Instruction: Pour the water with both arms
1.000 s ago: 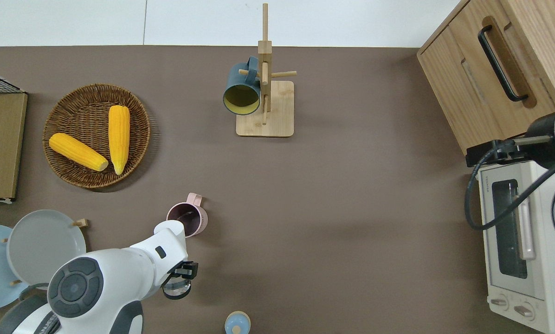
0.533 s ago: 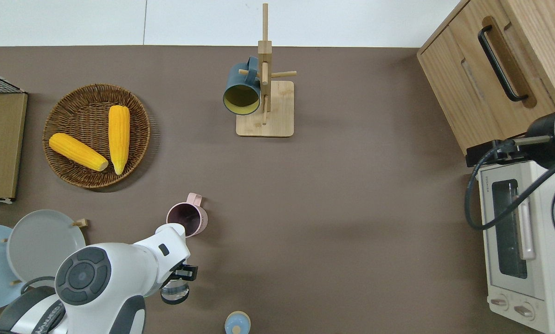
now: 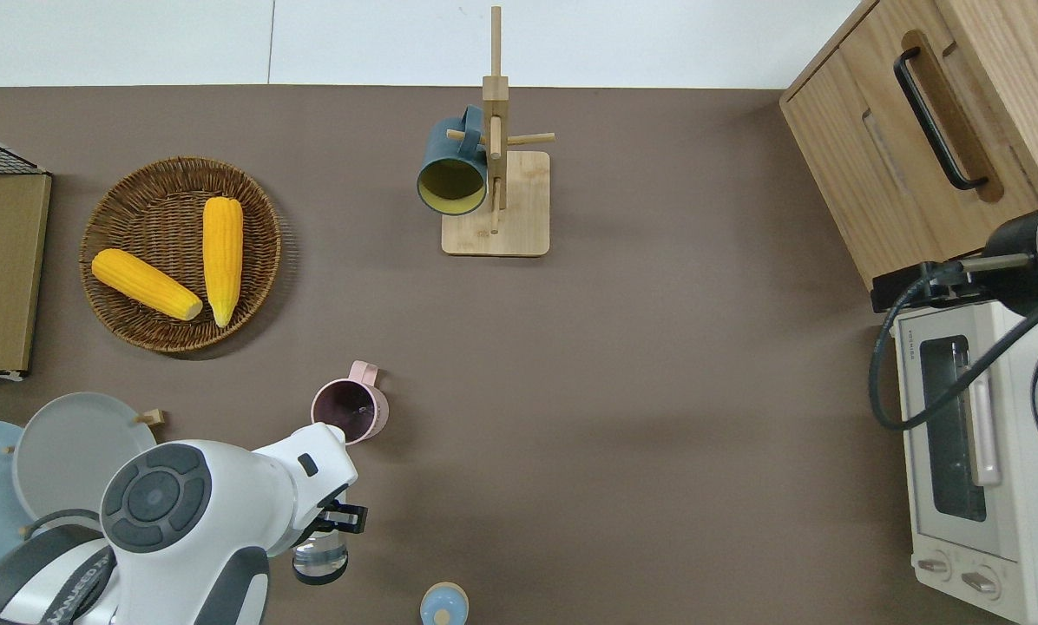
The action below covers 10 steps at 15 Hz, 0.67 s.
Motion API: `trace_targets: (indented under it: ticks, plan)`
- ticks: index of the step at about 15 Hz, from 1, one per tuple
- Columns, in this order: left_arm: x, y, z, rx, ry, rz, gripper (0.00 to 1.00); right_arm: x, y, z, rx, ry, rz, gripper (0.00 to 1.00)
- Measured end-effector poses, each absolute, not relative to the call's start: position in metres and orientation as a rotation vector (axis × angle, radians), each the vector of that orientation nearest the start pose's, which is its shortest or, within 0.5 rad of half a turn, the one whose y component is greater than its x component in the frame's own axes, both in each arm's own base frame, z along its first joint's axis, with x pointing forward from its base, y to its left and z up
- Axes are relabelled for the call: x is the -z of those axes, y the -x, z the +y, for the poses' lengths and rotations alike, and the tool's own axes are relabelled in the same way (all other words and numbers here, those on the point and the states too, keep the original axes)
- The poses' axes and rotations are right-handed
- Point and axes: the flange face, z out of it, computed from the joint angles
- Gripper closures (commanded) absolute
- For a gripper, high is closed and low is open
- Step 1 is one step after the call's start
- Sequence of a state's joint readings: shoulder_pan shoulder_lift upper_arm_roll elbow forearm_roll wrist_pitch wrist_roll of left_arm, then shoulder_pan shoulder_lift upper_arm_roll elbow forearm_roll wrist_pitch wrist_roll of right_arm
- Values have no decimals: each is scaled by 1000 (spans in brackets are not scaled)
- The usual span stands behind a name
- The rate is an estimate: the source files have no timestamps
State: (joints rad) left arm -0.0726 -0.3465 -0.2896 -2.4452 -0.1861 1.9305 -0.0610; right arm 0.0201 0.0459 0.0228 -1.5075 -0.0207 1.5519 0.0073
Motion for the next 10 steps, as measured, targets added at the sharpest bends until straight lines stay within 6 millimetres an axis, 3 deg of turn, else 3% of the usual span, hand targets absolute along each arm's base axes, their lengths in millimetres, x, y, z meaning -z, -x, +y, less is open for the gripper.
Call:
trace_targets:
  ticks: [10]
  plan:
    - [-412,-390,-156,-346,3140,290,1000,-627,-567,22,-2,3161,-56,17]
